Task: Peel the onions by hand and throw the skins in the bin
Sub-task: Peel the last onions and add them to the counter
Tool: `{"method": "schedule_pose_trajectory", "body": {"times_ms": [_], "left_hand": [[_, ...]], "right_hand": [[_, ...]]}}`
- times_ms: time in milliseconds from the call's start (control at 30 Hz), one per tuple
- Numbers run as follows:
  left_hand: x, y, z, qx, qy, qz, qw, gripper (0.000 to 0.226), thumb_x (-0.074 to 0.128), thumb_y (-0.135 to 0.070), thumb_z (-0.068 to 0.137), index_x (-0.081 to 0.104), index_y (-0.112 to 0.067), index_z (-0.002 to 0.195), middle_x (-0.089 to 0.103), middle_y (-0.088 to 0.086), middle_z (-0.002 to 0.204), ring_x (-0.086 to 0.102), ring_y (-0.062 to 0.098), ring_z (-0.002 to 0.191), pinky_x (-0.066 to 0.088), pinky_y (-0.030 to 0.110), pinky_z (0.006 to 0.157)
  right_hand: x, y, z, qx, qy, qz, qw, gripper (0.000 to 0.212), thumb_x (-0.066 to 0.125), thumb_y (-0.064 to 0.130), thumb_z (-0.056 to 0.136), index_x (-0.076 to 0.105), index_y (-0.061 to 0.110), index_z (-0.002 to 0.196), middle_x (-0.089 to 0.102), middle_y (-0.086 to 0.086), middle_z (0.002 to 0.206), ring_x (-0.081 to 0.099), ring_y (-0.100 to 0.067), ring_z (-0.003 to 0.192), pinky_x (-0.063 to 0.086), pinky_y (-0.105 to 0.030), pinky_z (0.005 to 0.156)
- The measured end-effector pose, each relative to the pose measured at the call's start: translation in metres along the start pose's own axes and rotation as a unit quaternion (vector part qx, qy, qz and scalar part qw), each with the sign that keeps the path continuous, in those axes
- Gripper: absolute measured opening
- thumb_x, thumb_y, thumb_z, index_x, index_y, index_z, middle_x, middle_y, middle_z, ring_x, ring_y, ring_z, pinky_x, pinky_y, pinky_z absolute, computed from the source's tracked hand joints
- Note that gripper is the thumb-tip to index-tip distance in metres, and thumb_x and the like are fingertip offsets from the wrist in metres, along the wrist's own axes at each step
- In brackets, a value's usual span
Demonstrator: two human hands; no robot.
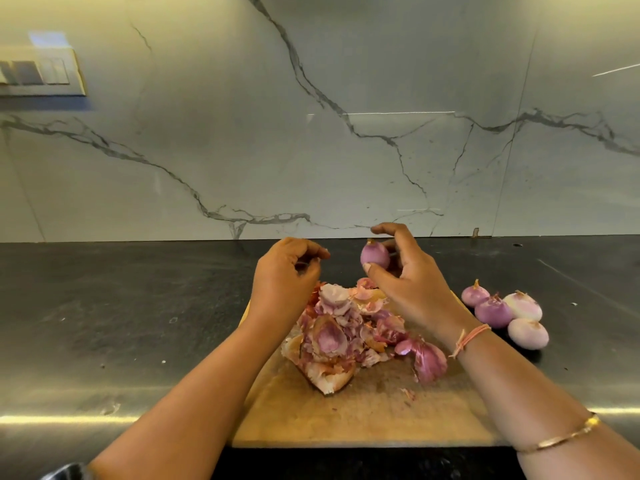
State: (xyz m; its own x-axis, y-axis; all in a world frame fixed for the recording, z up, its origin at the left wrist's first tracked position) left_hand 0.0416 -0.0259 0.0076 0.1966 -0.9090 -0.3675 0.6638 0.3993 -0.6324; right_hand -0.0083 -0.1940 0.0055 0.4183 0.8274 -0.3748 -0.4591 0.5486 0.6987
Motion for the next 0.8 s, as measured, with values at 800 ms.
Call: {"method": "schedule_pose_trajectory", "body": {"times_ms": [800], "left_hand": [[-0.002,0.009,0.000,0.008,0.005,0.085,0.996,0.019,0.060,0.000,0.087,0.064,-0.019,0.083,0.059,-0.004,0.097,0.056,0.008,0.084,0.037,0.005,0.069]], "right_hand": [[-0.153,-0.049,-0.037,0.228,-0.157,-0.202,0.939,0.014,0.053,0.013,0.086,0.059,0.004,0.095,0.063,-0.011,0.097,0.059,-0.024,0.086,0.042,-0.030,0.066]]}}
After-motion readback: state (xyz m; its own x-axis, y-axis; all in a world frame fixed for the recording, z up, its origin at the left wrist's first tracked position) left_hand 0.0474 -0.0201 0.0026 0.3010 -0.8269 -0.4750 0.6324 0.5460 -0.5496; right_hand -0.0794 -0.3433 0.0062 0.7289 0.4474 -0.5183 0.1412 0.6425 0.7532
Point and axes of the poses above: each hand's wrist, its own z-axis towards the middle knuckle, its own x-axis out of the palm, y = z × x, the point moved 6 cm from there along z, towards the middle knuckle
